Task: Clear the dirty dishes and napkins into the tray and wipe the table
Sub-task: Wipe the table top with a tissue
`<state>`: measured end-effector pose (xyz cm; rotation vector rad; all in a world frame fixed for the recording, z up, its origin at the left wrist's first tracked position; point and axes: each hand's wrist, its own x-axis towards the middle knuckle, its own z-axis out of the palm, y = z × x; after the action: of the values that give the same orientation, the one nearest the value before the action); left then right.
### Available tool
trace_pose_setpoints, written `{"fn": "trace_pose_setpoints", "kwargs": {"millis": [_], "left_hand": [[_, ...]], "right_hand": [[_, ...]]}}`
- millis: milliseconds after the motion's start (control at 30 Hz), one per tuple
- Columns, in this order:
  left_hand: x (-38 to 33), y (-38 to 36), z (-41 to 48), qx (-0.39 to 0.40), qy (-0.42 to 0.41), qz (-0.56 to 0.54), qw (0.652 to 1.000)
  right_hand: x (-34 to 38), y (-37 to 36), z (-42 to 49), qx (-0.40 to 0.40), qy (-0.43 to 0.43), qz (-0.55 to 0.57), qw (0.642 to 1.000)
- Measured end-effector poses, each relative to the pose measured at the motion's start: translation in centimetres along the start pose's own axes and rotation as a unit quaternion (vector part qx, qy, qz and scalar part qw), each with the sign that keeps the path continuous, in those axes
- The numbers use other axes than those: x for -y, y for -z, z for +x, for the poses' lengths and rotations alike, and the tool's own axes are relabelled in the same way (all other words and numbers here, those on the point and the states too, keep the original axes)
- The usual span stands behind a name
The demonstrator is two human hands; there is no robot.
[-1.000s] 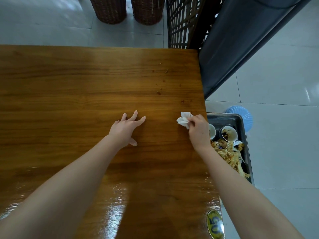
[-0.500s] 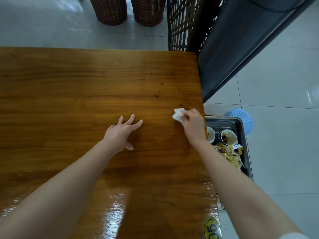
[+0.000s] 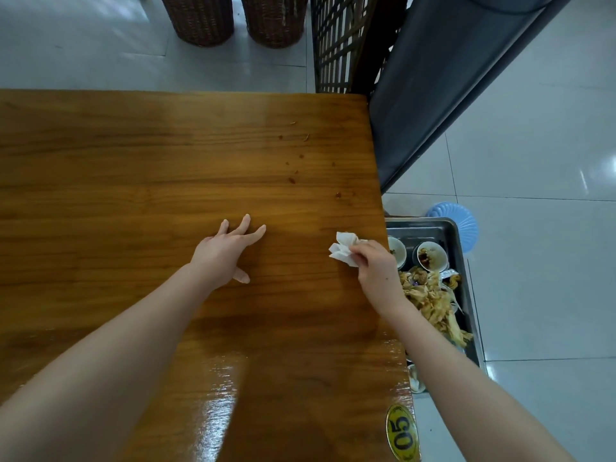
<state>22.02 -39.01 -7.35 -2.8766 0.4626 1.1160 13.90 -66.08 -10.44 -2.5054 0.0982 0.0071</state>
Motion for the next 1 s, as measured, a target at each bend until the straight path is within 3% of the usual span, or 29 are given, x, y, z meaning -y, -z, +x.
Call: {"fn": "trace_pose_setpoints", "kwargs": {"millis": [100,333,733,1000], "left_hand": [[0.1,0.0,0.0,-0.004,-0.002,0.003,1.000],[0.2,-0.4,0.4,-0.011,0.001,0.009,1.000],[0.4,-0.6,0.6,-0.016,-0.004,0.006,1.000],[0.5,-0.6,0.5,-0.016,-0.003,0.002,1.000]], "right_hand": [[-0.9,1.0,2.3,0.035,0.002,-0.004,0.999],[-2.0,1.9,5.0,0.018,-0.050,0.010,0.999],[-1.3,0.8,-11.1,0.026,-0.054,0.010,0.998],[-0.9,0.9,-5.0,-0.009,-0.035,0.014,0.999]]}}
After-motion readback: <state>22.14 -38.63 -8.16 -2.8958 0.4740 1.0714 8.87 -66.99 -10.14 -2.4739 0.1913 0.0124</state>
